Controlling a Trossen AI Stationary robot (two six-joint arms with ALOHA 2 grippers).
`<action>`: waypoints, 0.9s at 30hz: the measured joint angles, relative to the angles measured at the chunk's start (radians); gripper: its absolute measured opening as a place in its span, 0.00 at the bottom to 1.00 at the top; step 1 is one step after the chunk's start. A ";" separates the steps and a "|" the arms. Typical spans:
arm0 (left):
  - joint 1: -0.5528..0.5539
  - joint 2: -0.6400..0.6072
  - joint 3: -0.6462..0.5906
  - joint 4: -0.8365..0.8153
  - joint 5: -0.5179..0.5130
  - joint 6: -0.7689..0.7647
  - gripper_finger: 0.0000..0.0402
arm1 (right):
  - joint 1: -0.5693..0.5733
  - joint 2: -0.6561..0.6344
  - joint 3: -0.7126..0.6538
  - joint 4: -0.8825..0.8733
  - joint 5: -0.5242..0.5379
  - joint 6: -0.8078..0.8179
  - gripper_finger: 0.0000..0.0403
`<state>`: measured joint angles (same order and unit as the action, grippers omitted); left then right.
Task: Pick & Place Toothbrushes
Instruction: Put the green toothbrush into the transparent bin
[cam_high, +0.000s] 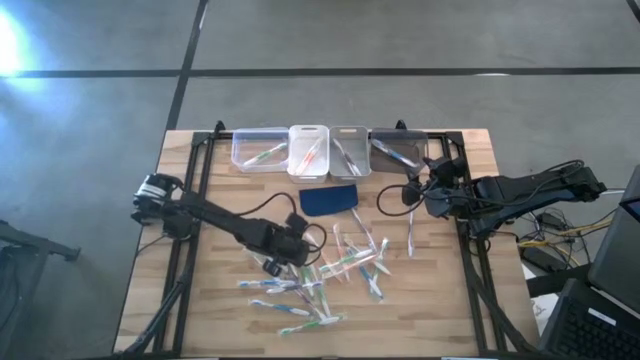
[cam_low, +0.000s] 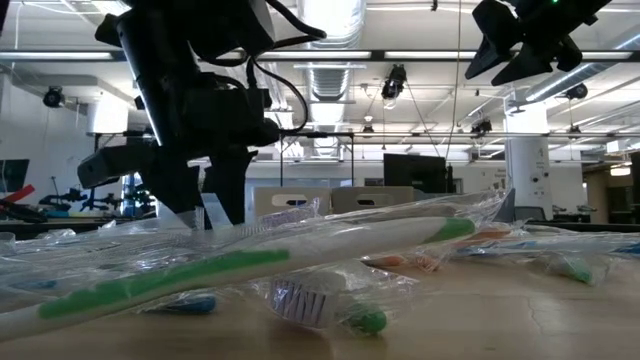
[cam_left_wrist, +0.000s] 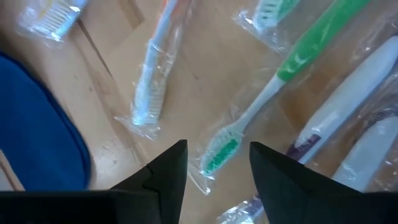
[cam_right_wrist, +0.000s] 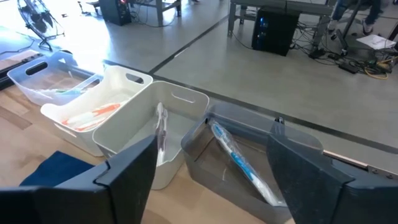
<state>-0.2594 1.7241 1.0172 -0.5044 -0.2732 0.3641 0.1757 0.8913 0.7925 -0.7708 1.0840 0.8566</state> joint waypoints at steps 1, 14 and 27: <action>0.003 0.000 0.000 0.001 -0.001 0.006 0.44 | 0.000 0.000 0.000 0.000 0.000 0.000 0.74; 0.009 0.052 0.005 0.016 0.020 0.172 0.40 | 0.000 0.000 0.000 0.001 0.000 0.000 0.70; 0.012 0.062 0.051 0.004 -0.020 0.435 0.25 | 0.000 0.000 0.000 0.000 0.000 -0.004 0.62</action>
<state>-0.2473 1.7863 1.0683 -0.5003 -0.2930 0.7986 0.1761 0.8916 0.7925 -0.7708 1.0843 0.8524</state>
